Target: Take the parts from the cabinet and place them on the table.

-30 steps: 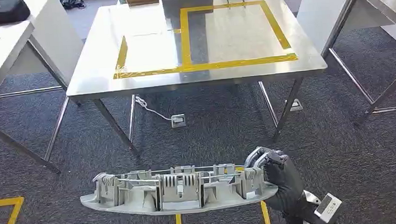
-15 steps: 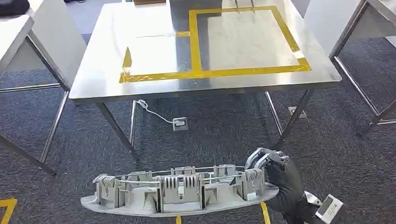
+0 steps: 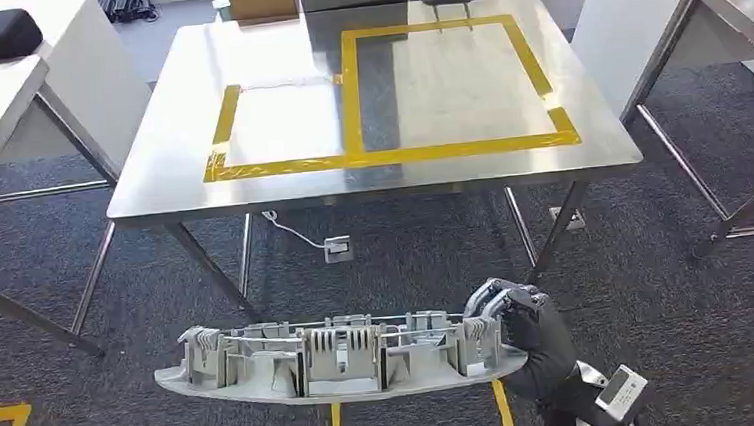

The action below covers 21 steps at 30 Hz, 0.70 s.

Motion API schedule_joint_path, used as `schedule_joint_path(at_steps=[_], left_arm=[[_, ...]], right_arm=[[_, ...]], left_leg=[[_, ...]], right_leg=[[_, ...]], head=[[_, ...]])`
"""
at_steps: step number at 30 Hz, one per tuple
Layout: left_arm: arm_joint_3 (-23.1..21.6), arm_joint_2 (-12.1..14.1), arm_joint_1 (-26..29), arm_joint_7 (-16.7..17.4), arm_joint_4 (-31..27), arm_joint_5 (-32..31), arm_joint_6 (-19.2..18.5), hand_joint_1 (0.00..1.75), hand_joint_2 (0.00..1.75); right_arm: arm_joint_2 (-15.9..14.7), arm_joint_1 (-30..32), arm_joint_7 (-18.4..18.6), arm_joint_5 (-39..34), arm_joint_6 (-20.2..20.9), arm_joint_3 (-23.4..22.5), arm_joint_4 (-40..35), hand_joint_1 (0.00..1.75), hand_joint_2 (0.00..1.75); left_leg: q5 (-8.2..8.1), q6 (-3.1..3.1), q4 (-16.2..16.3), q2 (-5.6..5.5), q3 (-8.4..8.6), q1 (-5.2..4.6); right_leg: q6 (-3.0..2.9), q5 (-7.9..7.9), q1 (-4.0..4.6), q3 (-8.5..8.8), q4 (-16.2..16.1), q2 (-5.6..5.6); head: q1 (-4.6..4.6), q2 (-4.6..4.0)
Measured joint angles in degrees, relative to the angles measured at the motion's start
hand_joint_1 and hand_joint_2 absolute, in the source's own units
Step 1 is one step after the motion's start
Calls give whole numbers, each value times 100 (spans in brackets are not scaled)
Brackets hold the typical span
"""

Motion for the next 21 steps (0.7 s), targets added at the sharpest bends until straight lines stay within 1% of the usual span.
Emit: schedule_joint_path(at_steps=[1, 2, 3, 4, 5, 6, 7, 8, 9, 10, 11, 12, 13, 14, 15, 16, 17, 18, 19, 20, 21], left_arm=[[0, 2, -3, 0, -2, 0, 0, 0, 0], [0, 13, -4, -2, -2, 8, 32, 0, 0], [15, 13, -3, -22, 0, 50, 85, 0, 0], [63, 13, -16, -35, 2, 92, 127, 0, 0], [100, 15, -41, -35, -2, 111, 133, 0, 0], [122, 18, -36, -39, -2, 120, 138, 0, 0], [140, 33, -25, -55, -2, 120, 138, 0, 0], [151, 33, -27, -77, -4, 120, 138, 0, 0], [164, 33, -25, -98, -9, 120, 138, 0, 0], [181, 37, -28, -109, -11, 120, 138, 0, 0], [203, 46, -37, -118, -11, 120, 138, 0, 0], [227, 50, -42, -120, -11, 120, 138, 0, 0], [243, 55, -43, -118, -11, 120, 136, 0, 0], [251, 63, -39, -94, -11, 120, 136, 0, 0], [264, 68, -35, -83, -9, 120, 136, 0, 0], [280, 68, -32, -68, -9, 110, 136, 0, 0], [284, 68, -34, -50, -9, 85, 135, 0, 0], [284, 68, -38, -48, -11, 70, 133, 0, 0], [286, 68, -44, -31, -9, 70, 122, 0, 0], [291, 70, -57, -20, -9, 70, 118, 0, 0], [297, 72, -59, -17, -9, 72, 118, 0, 0]], right_arm=[[0, -1, 0, 2, 0, 0, 0, 175, 175], [0, -6, -4, 84, -119, 0, -4, 175, 175], [-7, -20, -4, 180, -406, 11, -44, 175, 175], [-56, -65, -2, 195, -753, 41, -91, 175, 175], [-135, -111, -4, 134, -937, 52, -122, 175, 175], [-186, -171, -7, 67, -960, 41, -151, 175, 175], [-223, -225, 0, 19, -896, 24, -179, 175, 175], [-258, -281, 2, -26, -830, -4, -212, 175, 175], [-293, -320, 0, -88, -761, -24, -258, 175, 175], [-315, -368, -4, -158, -666, -28, -297, 175, 175], [-339, -407, -15, -203, -581, -28, -326, 175, 175], [-356, -422, -15, -230, -544, -28, -345, 175, 175], [-374, -426, -7, -245, -505, -18, -348, 175, 175], [-385, -434, 0, -269, -470, -11, -348, 175, 175], [-402, -465, -2, -293, -455, -9, -348, 175, 175], [-418, -531, -2, -336, -455, -9, -348, 175, 175], [-420, -610, -2, -359, -457, -11, -348, 175, 175], [-420, -671, -2, -378, -470, -13, -348, 175, 175], [-420, -699, -2, -398, -472, -13, -343, 175, 175], [-417, -719, -9, -415, -472, -13, -352, 175, 175], [-417, -717, -7, -422, -472, -9, -354, 175, 175]], left_leg=[[345, 15, -406, 0, 117, 0], [715, 33, -958, 2, 309, -1], [972, 64, -1430, 8, 446, -1], [864, 88, -1492, 5, 512, -38], [829, 140, -1504, -1, 511, -35], [813, 168, -1509, -3, 499, -39], [794, 199, -1508, -5, 495, -56], [790, 246, -1545, -4, 525, -36], [784, 292, -1582, -1, 580, -12], [757, 330, -1597, 6, 620, -7], [730, 350, -1602, 17, 648, -7], [697, 355, -1601, 18, 675, -7], [658, 355, -1600, 16, 708, -8], [616, 349, -1597, 6, 752, -7], [570, 340, -1595, -7, 816, -4], [517, 327, -1594, -15, 895, -3], [460, 314, -1594, -19, 983, 0], [404, 297, -1595, -19, 1058, 1], [358, 258, -1599, -26, 1074, -29], [329, 210, -1590, -47, 1056, -30], [320, 179, -1626, -41, 1068, -19]], right_leg=[[9, -56, 0, 74, 0, 5], [25, -115, 0, 164, 0, 5], [52, -175, 0, 210, 0, 2], [105, -224, 44, 202, 29, 10], [133, -236, 37, 184, 20, 13], [159, -246, 30, 184, 4, 11], [190, -251, 27, 195, -18, 9], [240, -280, 26, 222, -28, 10], [281, -308, 1, 221, 62, -5], [311, -408, 11, 87, 318, -8], [338, -600, 2, -183, 771, -8], [356, -744, -8, -479, 1235, -7], [367, -836, -12, -753, 1622, -8], [375, -786, -20, -953, 1817, -8], [374, -565, -28, -1001, 1715, -9], [366, -219, -31, -927, 1368, -9], [344, 157, -31, -755, 854, -10], [325, 463, -31, -582, 351, -15], [294, 367, -4, -511, 246, -19], [236, 291, 13, -425, 87, -7], [203, 277, 26, -438, 110, -9]], head=[[-7, 0], [-11, 0], [-20, 0], [-31, 0], [-39, 0], [-9, 0], [-2, 0], [-2, 0], [-2, 0], [33, 0], [61, 0], [66, 0], [68, 0], [72, 0], [77, 0], [88, 0], [94, 0], [101, 0], [98, 0], [116, 0], [96, 0]])
